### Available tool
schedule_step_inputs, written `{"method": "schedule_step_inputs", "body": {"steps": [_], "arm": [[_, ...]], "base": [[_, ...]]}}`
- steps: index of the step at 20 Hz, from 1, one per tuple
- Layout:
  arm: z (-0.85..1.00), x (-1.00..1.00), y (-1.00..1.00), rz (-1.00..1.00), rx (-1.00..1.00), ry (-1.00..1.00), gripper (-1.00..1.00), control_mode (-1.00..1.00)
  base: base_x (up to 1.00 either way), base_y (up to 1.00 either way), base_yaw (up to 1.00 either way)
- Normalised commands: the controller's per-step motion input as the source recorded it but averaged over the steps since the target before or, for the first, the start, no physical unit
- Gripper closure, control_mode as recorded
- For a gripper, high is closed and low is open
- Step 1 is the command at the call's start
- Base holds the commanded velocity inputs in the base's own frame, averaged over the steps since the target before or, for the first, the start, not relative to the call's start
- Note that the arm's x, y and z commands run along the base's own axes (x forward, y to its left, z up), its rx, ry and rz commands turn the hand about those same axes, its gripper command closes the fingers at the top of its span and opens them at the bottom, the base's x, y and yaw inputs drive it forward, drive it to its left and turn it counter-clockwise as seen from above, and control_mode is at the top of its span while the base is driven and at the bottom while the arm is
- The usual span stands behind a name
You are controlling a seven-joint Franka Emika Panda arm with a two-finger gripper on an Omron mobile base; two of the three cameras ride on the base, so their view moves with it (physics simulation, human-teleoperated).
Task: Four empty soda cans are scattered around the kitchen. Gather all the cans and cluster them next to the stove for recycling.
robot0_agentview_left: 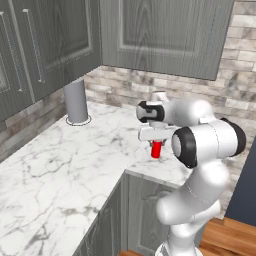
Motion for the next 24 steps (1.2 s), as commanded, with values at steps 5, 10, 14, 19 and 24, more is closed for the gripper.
{"method": "schedule_step_inputs", "body": {"steps": [5,10,14,19,24], "arm": [[0.17,-0.26,0.01,0.0,0.0,0.0,1.0,-1.0],[0.09,-0.35,0.03,0.01,0.0,0.0,1.0,-1.0],[0.02,-0.3,0.18,0.0,0.0,0.0,1.0,-1.0],[0.11,-0.27,0.36,0.0,-0.01,0.0,1.0,-1.0],[0.42,-0.25,0.25,0.0,0.0,0.0,1.0,-1.0]], "base": [[0.0,0.0,0.0],[0.0,0.0,0.0],[0.0,0.0,0.0],[0.0,0.0,0.0],[0.0,0.0,0.0]]}}
